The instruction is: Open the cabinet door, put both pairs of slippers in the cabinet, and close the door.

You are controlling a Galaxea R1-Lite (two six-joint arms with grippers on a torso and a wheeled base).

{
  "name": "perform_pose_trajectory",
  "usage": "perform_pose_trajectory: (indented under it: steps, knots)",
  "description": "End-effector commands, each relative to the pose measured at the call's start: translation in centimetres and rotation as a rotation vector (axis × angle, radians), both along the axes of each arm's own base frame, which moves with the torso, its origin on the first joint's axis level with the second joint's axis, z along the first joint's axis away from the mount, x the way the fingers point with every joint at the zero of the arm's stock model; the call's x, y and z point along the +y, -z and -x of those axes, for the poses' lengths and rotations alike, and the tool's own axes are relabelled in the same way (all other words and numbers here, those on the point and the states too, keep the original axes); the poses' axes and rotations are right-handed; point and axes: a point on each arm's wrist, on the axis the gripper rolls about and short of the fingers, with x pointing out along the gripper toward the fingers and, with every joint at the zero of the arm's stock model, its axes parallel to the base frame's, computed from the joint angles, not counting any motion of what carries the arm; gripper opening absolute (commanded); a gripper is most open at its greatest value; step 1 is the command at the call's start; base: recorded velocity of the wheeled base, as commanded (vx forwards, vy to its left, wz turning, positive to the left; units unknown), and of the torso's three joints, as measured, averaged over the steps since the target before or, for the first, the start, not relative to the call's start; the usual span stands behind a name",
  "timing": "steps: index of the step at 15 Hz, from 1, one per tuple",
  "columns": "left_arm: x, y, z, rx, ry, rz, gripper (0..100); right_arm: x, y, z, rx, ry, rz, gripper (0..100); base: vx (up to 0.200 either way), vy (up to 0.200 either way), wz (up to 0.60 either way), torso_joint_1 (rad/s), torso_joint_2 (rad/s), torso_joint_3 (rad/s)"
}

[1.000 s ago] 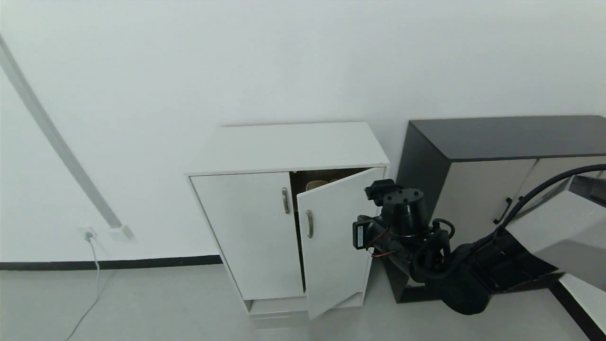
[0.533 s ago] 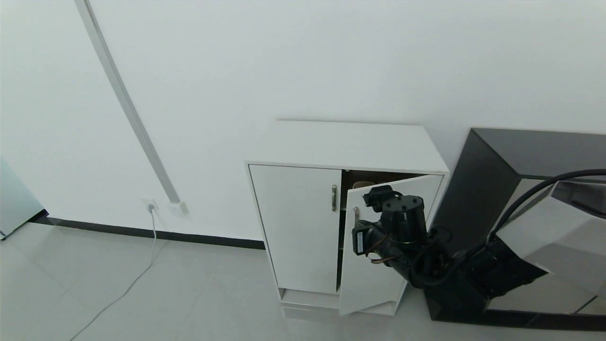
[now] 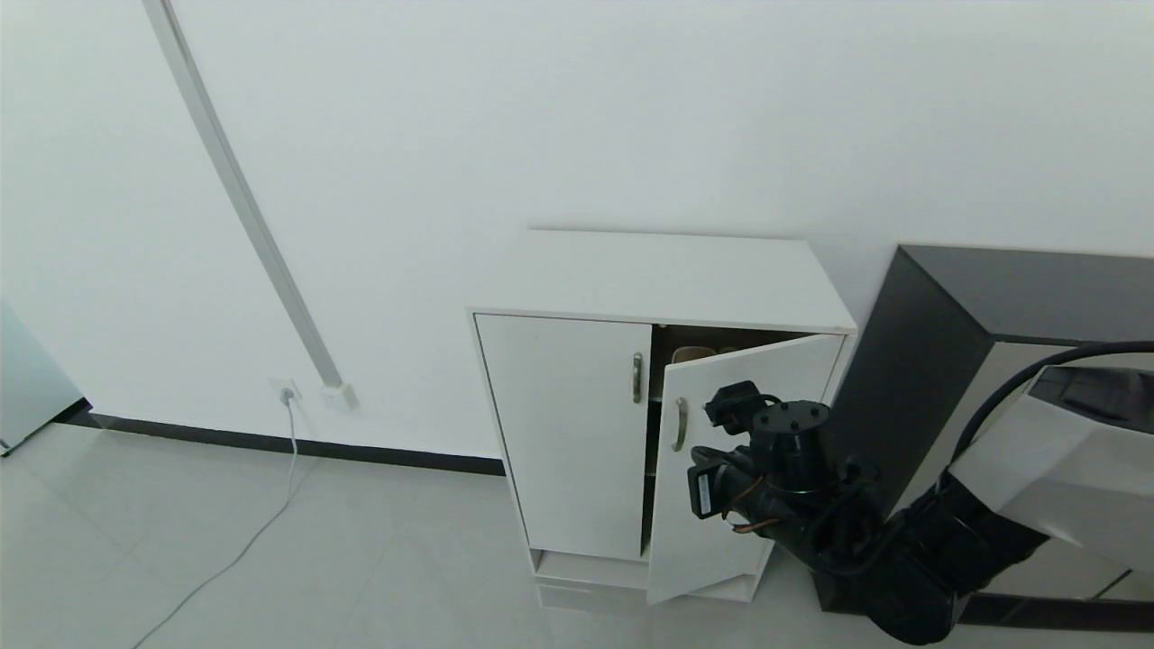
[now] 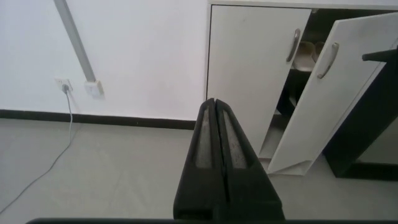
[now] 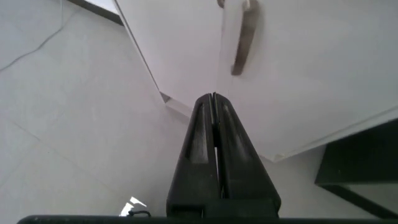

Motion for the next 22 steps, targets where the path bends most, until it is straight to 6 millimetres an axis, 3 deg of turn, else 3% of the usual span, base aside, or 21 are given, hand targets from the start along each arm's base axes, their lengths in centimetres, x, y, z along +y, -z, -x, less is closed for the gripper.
perform_pose_trajectory:
  steps: [1,5,14,22]
  knots:
    - [0.0,0.0,0.0,0.000,0.000,-0.001,0,-0.3,0.5,0.5,0.013,0.000,0.008,0,0.200,0.000,0.00,-0.017,0.00,-0.002]
    - [0.0,0.0,0.0,0.000,0.000,-0.001,0,-0.5,0.6,0.6,0.005,0.000,0.006,0,0.200,0.000,0.00,0.008,0.01,0.006]
    - [0.0,0.0,0.0,-0.001,0.000,-0.001,0,-0.5,0.2,1.4,0.003,-0.012,0.005,0,0.000,0.000,0.00,0.000,0.00,0.000]
    - [0.0,0.0,0.0,0.000,0.000,-0.001,0,0.0,1.0,-1.2,-0.014,0.019,-0.010,0,0.000,0.000,0.00,0.000,0.00,0.000]
